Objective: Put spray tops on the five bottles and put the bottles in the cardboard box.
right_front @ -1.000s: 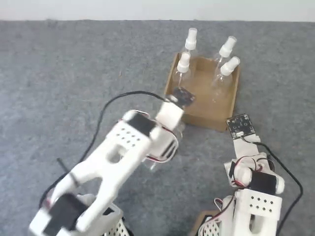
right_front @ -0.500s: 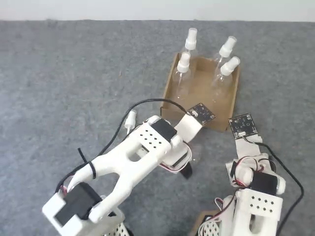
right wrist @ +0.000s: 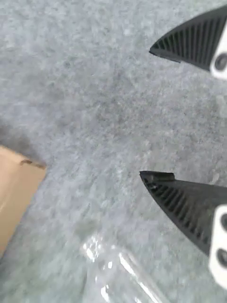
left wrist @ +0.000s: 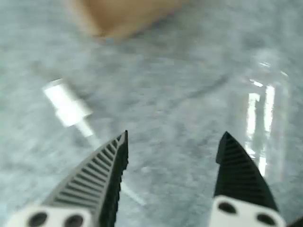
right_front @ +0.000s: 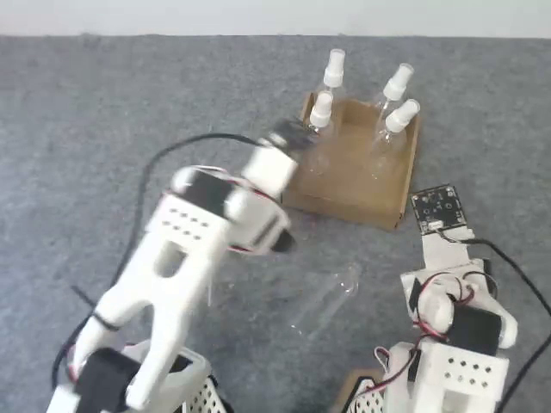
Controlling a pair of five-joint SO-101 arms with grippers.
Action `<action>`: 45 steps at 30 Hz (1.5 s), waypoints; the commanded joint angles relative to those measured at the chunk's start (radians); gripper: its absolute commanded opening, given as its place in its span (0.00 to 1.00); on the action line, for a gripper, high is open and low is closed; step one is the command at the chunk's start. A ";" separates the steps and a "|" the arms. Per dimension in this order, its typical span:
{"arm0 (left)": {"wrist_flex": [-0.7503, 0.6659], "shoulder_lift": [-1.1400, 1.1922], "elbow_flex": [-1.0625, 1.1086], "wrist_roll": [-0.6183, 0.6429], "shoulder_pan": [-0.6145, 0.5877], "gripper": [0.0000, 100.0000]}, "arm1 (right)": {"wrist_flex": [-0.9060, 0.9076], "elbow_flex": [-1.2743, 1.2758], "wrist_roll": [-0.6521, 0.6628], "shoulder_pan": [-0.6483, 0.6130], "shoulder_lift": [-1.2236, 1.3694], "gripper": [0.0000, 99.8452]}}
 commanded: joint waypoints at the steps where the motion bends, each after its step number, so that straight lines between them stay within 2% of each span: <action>1: 0.011 -0.055 -0.047 -0.044 -0.140 0.27 | 0.045 -0.089 -0.092 -0.145 0.024 0.31; 7: -0.035 0.041 -0.050 -0.129 -0.359 0.27 | 0.048 -0.164 -0.245 -0.495 0.131 0.31; 10: -0.095 0.092 -0.050 -0.164 -0.460 0.27 | 0.051 -0.275 -0.341 -0.610 0.288 0.30; 13: -0.133 0.138 -0.050 -0.190 -0.531 0.27 | 0.047 -0.336 -0.465 -0.690 0.460 0.26; 15: -0.146 0.166 -0.050 -0.212 -0.563 0.27 | 0.021 -0.342 -0.516 -0.719 0.542 0.25; 17: -0.160 0.192 -0.050 -0.226 -0.586 0.27 | -0.027 -0.330 -0.569 -0.719 0.575 0.29; 21: -0.189 0.238 -0.050 -0.229 -0.601 0.27 | -0.091 -0.282 -0.836 -0.737 0.559 0.39; 24: -0.195 0.269 -0.071 -0.224 -0.595 0.27 | -0.116 -0.252 -0.951 -0.745 0.503 0.40; 28: -0.187 0.328 -0.173 -0.183 -0.598 0.27 | -0.243 -0.152 -1.003 -0.788 0.440 0.40; 34: -0.120 0.479 -0.332 -0.153 -0.595 0.27 | -0.460 0.068 -1.002 -0.860 0.410 0.40; 38: -0.084 0.591 -0.464 -0.152 -0.600 0.27 | -0.504 0.107 -1.005 -0.923 0.415 0.40; 45: 0.003 0.717 -0.668 -0.114 -0.601 0.27 | -0.510 0.114 -1.007 -0.928 0.421 0.39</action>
